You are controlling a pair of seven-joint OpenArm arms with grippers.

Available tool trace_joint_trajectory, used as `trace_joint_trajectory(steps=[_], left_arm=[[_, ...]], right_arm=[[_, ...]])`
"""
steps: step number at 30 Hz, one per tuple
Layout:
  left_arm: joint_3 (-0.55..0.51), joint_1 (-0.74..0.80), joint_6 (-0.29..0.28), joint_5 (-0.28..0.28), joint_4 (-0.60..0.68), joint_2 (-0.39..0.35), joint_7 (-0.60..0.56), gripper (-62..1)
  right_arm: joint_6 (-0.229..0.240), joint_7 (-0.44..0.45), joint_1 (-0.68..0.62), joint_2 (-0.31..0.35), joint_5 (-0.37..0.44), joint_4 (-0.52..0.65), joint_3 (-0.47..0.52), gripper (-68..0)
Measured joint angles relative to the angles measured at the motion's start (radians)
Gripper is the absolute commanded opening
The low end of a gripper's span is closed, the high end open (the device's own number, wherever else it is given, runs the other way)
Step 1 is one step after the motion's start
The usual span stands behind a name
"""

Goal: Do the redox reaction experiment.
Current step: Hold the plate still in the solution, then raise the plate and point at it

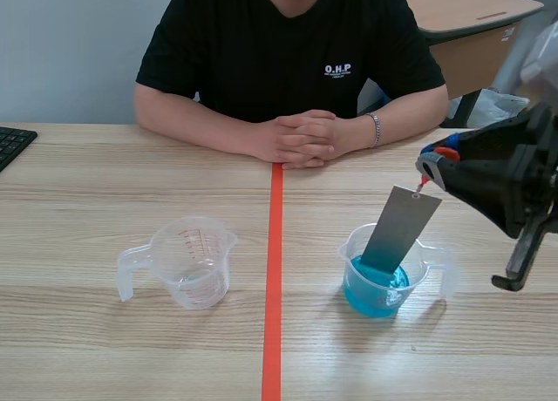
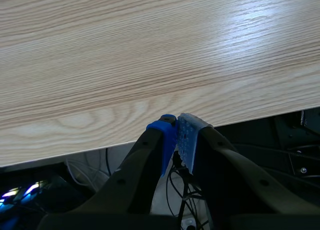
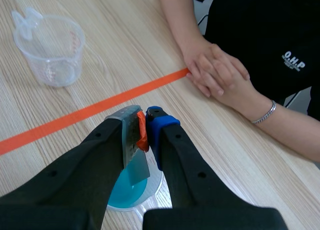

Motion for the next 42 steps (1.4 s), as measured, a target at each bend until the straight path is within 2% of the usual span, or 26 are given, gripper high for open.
trace_joint_trajectory(steps=[7, 13, 19, 24, 42], left_arm=[[0.0, 0.0, 0.0, 0.0, 0.0, 0.0, 0.0, -56.3], [0.0, 0.0, 0.0, 0.0, 0.0, 0.0, 0.0, -56.3], [0.0, 0.0, 0.0, 0.0, 0.0, 0.0, 0.0, -56.3], [0.0, 0.0, 0.0, 0.0, 0.0, 0.0, 0.0, -56.3], [0.0, 0.0, 0.0, 0.0, 0.0, -0.003, -0.022, -56.3]], right_arm=[[0.0, -0.048, -0.061, 0.0, 0.066, 0.113, 0.081, -65.8], [0.0, -0.126, -0.08, 0.0, 0.151, 0.192, 0.138, -65.8], [0.0, -0.212, -0.08, 0.0, 0.241, 0.229, 0.174, -65.8], [0.0, -0.246, -0.088, 0.0, 0.279, 0.265, 0.191, -65.8], [0.0, -0.253, -0.1, 0.0, 0.283, 0.285, 0.209, -65.8]])
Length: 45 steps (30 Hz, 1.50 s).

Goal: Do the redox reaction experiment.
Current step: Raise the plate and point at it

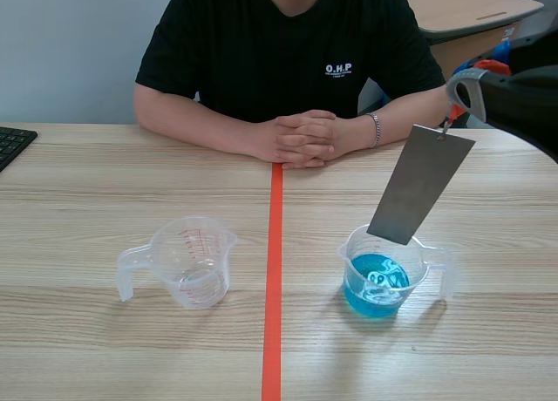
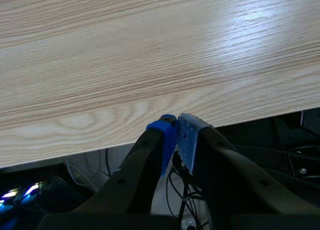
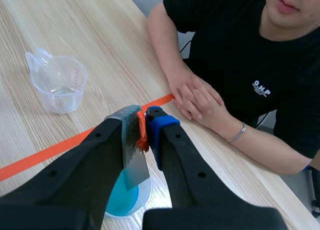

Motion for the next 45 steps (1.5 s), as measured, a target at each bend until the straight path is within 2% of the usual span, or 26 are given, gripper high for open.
trace_joint_trajectory(steps=[3, 6, 14, 19, 24, 29, 33, 39, 42, 45], left_arm=[[0.002, 0.0, -0.014, 0.0, 0.0, -0.04, -0.054, -56.3], [0.002, 0.0, -0.047, 0.0, 0.011, -0.111, -0.078, -56.3], [0.006, -0.019, -0.2, 0.001, 0.117, -0.341, -0.115, -56.3], [0.081, -0.178, -0.274, 0.001, 0.127, -0.46, -0.138, -56.3], [0.227, -0.363, -0.274, 0.003, 0.129, -0.536, -0.145, -56.3], [0.406, -0.58, -0.272, 0.003, 0.129, -0.538, -0.154, -56.3], [0.596, -0.776, -0.271, 0.004, 0.129, -0.514, -0.1, -56.3], [0.809, -1.009, -0.271, 0.038, 0.063, -0.389, -0.037, -56.3], [0.868, -1.077, -0.252, 0.062, 0.018, -0.326, -0.02, -56.3], [0.896, -1.127, -0.235, 0.061, -0.013, -0.266, 0.008, -56.3]], right_arm=[[0.0, 0.0, 0.0, 0.0, 0.0, 0.0, 0.0, -65.8], [0.0, 0.0, 0.0, 0.0, 0.0, 0.0, 0.0, -65.8], [0.0, 0.0, 0.0, 0.0, 0.0, 0.0, 0.0, -65.8], [0.0, 0.0, 0.0, 0.0, 0.0, 0.0, 0.0, -65.8], [0.0, 0.0, 0.0, 0.0, 0.0, 0.0, 0.0, -65.8], [0.0, 0.0, 0.0, 0.0, 0.0, 0.0, 0.0, -65.8], [0.0, 0.0, 0.0, 0.0, 0.0, 0.0, 0.0, -65.8], [0.0, 0.0, 0.0, 0.0, 0.0, 0.0, 0.0, -65.8], [0.0, 0.0, 0.0, 0.0, 0.0, 0.0, 0.0, -65.8], [0.0, 0.0, 0.0, 0.0, 0.0, 0.0, 0.0, -65.8]])
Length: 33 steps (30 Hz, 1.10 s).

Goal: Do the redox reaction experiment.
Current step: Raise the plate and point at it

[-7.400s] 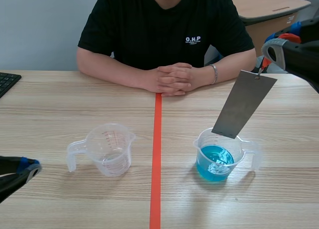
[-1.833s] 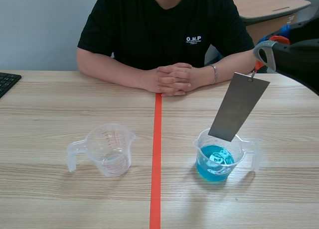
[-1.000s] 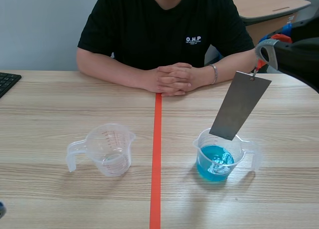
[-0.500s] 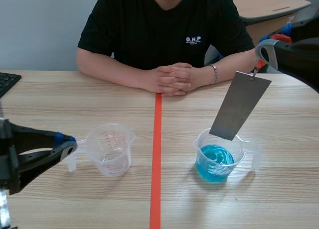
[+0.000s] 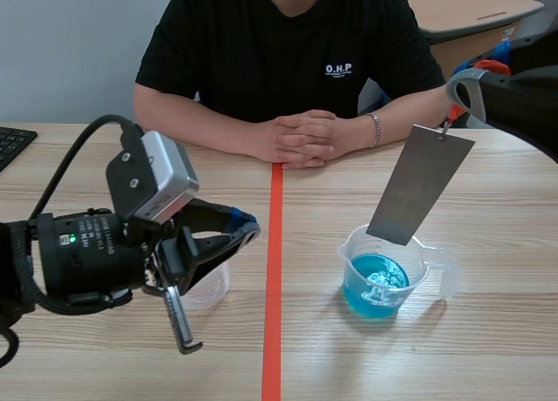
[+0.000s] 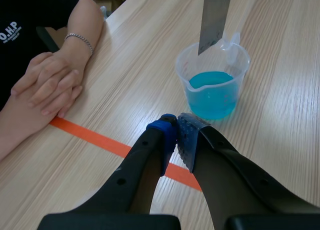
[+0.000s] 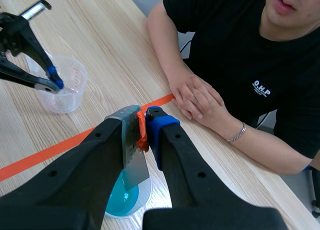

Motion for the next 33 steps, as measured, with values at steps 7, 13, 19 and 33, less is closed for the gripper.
trace_joint_trajectory(steps=[7, 13, 19, 33], left_arm=[[0.049, -0.082, 0.003, 0.089, -0.09, 0.134, 0.021, -56.3], [0.087, -0.136, 0.0, 0.139, -0.205, 0.236, 0.022, -56.3], [0.116, -0.172, -0.001, 0.175, -0.268, 0.299, 0.019, -56.3], [0.164, -0.211, -0.002, 0.18, -0.323, 0.345, 0.007, -56.3]], right_arm=[[0.0, 0.0, 0.0, 0.0, 0.0, 0.0, 0.0, -65.8], [0.0, 0.0, 0.0, 0.0, 0.0, 0.0, 0.0, -65.8], [0.0, 0.0, 0.0, 0.0, 0.0, 0.0, 0.0, -65.8], [0.0, 0.0, 0.0, 0.0, 0.0, 0.0, 0.0, -65.8]])
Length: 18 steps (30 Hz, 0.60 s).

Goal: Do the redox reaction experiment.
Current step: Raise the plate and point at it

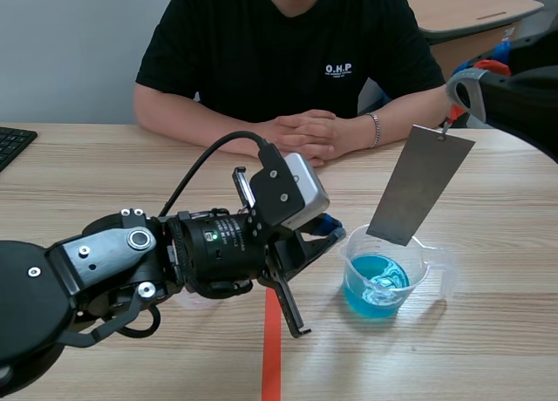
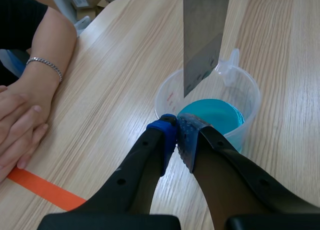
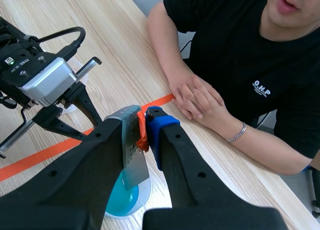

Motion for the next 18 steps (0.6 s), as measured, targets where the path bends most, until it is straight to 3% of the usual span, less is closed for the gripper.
trace_joint_trajectory(steps=[18], left_arm=[[0.0, 0.0, 0.001, 0.037, -0.04, 0.054, -0.009, -56.3]], right_arm=[[0.0, 0.0, 0.0, 0.0, 0.0, 0.0, 0.0, -65.8]])
